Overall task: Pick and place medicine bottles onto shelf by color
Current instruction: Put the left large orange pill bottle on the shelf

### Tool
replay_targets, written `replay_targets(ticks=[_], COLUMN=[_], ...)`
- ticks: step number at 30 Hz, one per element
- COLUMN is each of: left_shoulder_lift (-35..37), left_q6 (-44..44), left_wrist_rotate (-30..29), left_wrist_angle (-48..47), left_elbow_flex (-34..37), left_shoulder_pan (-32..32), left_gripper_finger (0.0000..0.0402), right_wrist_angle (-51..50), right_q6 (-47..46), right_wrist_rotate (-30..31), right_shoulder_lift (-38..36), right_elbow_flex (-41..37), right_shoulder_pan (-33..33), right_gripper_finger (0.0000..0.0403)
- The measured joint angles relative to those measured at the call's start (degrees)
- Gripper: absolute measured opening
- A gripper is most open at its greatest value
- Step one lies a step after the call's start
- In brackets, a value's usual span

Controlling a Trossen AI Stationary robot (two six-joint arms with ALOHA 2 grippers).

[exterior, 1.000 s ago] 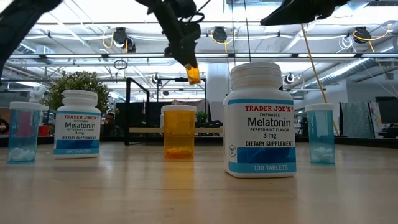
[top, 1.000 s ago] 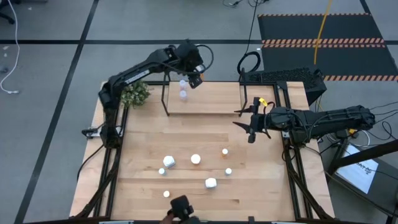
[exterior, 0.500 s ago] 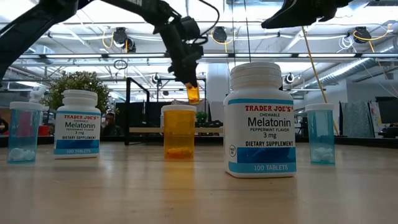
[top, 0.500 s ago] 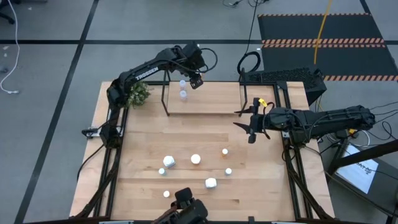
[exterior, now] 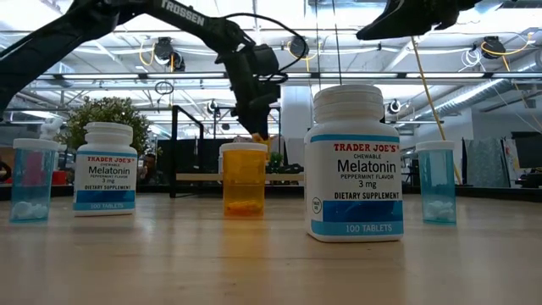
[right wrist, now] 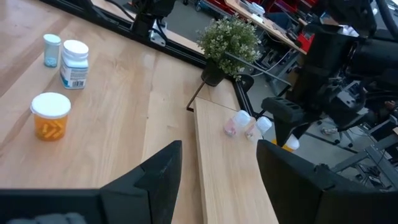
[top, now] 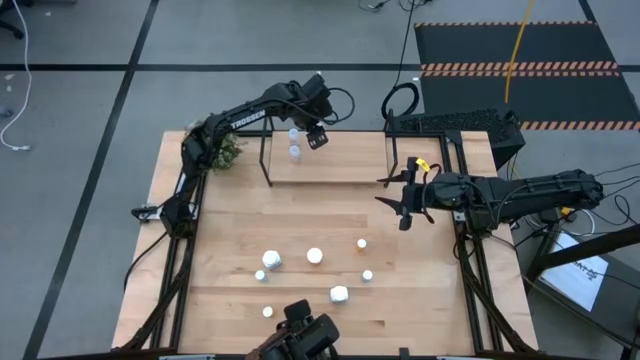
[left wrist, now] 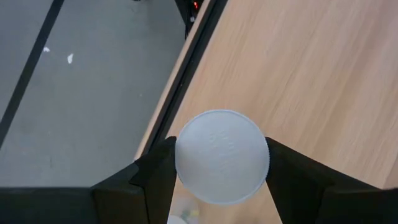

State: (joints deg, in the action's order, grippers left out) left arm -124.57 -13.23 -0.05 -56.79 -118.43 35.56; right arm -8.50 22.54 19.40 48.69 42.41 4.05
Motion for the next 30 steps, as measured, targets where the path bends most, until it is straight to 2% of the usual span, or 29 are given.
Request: replay_targets(ticks=[10,30], left_shoulder_lift=[-0.9,-1.4], left_q6=[0.6,0.9], left_wrist_rotate=[-0.2,0.0], left_wrist_angle=[0.6,3.5], left_elbow_flex=[0.0,4.4], left_shoulder_pan=[0.9,0.7], left_gripper_finger=[0.0216,0.0217], right_wrist_angle=[-0.3,-1.3], right_q6=[-0.8,-1.9], right_wrist_rotate=[0.0,0.0], right_shoulder_lift=[0.0,0.0], right_elbow_flex=[0.0,0.0], right_shoulder_pan=[0.0,0.0], right_gripper_finger=[0.0203,0.0203])
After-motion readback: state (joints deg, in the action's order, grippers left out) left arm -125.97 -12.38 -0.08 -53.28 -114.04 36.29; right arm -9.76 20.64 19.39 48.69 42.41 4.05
